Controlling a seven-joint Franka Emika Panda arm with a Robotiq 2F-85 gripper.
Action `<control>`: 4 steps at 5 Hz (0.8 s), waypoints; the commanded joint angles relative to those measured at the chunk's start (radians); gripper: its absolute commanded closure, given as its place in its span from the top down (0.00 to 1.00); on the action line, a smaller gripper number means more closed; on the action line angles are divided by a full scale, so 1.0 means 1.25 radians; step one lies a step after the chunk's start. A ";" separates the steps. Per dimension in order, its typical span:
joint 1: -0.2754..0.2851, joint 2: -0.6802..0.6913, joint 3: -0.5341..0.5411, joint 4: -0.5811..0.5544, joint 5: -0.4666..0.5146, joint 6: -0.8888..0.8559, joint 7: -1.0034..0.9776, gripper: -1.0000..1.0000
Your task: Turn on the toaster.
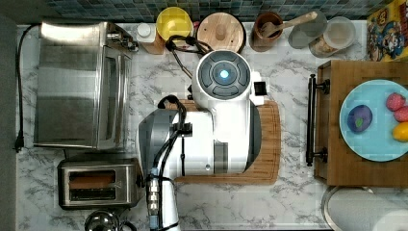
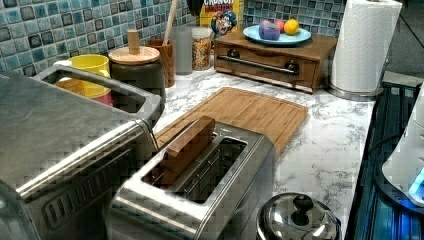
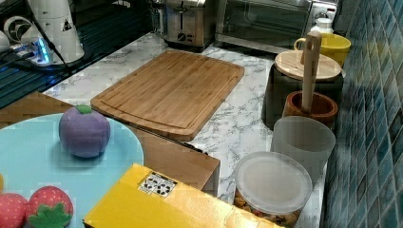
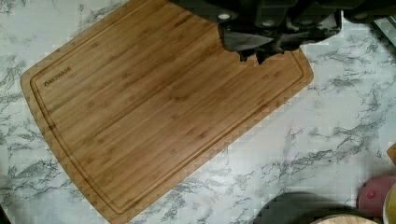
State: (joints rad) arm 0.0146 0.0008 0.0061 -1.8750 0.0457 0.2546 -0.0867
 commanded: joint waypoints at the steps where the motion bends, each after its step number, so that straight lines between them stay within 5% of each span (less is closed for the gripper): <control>1: 0.000 -0.007 0.002 0.000 0.001 0.004 -0.014 0.00; 4: 0.068 -0.079 0.066 -0.193 0.078 0.127 -0.196 0.00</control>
State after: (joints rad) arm 0.0235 -0.0227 0.0370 -2.0176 0.0940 0.4172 -0.2346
